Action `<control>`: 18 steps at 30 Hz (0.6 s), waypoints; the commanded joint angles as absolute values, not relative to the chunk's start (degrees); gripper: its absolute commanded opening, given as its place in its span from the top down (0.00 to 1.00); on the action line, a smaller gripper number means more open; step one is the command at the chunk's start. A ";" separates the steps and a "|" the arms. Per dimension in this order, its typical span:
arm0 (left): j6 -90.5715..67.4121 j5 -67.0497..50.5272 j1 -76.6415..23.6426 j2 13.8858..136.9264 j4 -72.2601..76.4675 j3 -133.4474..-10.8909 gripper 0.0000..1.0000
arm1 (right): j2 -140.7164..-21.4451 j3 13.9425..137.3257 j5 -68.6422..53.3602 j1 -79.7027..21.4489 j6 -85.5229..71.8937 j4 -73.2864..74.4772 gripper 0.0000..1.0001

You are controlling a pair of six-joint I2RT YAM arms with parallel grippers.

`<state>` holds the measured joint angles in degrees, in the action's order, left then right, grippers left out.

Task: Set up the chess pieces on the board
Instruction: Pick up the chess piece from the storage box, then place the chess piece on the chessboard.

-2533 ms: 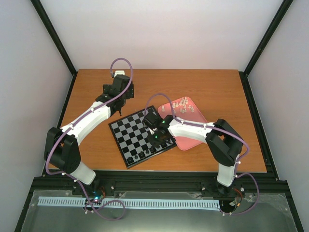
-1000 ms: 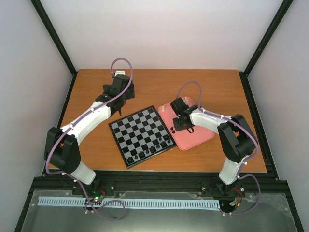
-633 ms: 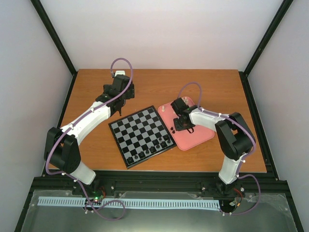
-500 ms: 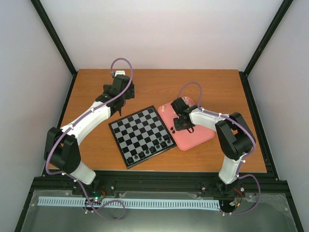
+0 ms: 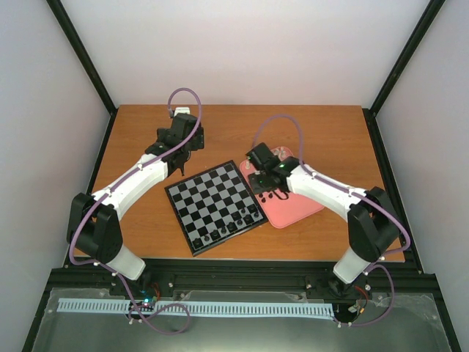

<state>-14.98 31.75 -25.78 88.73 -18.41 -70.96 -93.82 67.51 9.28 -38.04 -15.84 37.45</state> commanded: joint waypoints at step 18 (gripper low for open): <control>-14.99 31.30 -26.32 86.99 -17.63 -71.04 0.00 | -105.42 77.83 0.65 -58.01 -15.25 40.25 0.95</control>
